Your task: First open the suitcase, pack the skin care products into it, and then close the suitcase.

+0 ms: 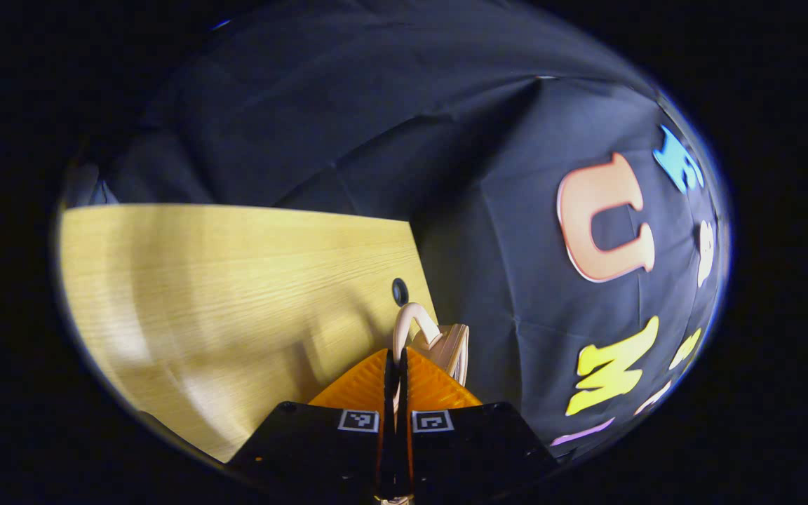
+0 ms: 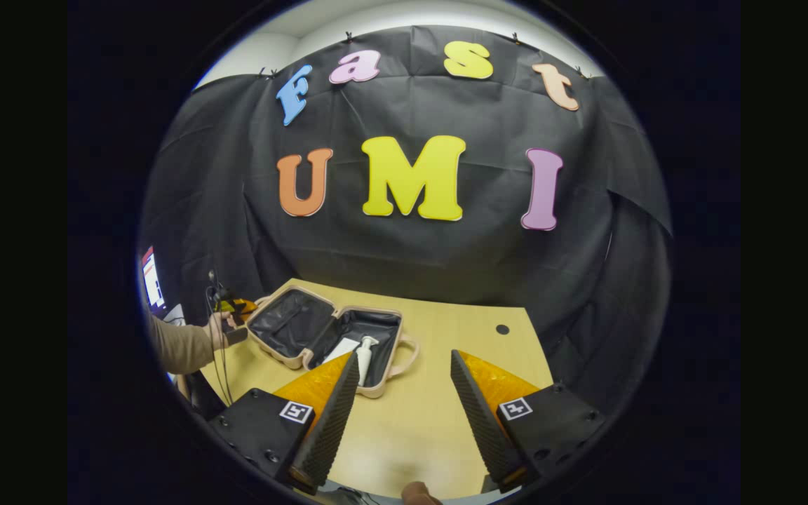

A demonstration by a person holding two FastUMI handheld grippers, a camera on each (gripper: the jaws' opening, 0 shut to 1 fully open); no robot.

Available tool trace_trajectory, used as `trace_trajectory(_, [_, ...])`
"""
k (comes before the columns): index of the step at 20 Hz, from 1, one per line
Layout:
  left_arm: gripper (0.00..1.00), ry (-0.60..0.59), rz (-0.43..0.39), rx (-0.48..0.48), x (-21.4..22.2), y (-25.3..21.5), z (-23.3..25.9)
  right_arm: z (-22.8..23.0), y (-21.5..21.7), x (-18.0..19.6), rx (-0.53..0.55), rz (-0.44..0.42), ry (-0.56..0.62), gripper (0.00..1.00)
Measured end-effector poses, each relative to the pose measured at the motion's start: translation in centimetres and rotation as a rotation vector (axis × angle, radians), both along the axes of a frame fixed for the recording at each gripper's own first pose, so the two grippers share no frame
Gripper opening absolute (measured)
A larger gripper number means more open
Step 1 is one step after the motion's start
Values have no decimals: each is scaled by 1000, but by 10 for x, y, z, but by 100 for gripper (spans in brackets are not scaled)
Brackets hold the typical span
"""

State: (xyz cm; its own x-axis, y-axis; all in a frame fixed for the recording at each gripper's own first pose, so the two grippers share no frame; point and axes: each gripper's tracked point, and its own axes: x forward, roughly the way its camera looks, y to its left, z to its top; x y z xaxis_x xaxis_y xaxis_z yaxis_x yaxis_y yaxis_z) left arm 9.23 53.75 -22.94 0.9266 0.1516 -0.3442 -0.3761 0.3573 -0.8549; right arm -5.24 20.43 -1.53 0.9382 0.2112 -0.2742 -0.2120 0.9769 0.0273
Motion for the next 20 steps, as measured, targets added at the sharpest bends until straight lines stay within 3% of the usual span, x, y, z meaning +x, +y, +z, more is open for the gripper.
trace_trajectory(7, [4,5,-4,434,-3,-42,92,32,-26,1,-18,1,-156,78])
trace_trajectory(12, [3,-4,33,576,-18,-83,132,40,-42,6,0,42,-190,77])
trace_trajectory(16, [4,-16,-1,737,-22,-130,161,43,-56,7,11,56,-220,76])
trace_trajectory(20, [3,-25,-38,805,-19,-169,182,42,-64,6,44,58,-223,77])
